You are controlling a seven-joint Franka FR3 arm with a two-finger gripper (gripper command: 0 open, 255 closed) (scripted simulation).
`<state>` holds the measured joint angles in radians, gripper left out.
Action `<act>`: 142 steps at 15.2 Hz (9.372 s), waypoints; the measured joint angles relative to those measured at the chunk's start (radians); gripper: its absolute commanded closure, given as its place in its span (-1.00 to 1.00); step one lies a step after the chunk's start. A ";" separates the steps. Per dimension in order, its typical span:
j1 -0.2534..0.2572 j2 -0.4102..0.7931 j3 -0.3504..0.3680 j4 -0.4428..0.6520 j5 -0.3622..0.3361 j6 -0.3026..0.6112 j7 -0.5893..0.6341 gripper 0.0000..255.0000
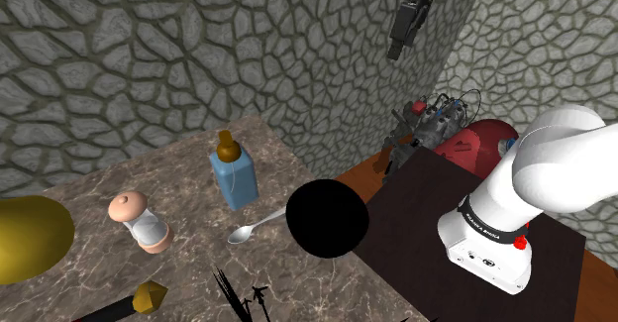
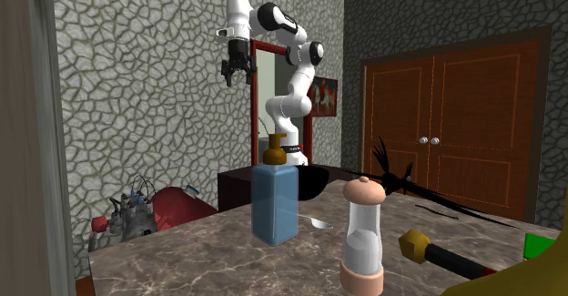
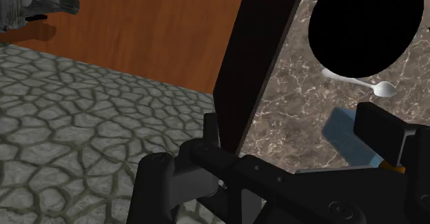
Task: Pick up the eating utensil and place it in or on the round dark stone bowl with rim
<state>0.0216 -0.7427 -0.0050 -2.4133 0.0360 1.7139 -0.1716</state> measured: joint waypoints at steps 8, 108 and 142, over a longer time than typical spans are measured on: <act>0.066 0.151 0.076 -0.018 0.000 0.146 -0.029 -1.00; 0.345 0.642 0.442 0.023 -0.220 0.416 -0.114 1.00; 0.347 0.610 0.463 -0.230 -0.229 0.637 -0.056 -1.00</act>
<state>0.3685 -0.1323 0.4584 -2.6434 -0.1934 2.3507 -0.2272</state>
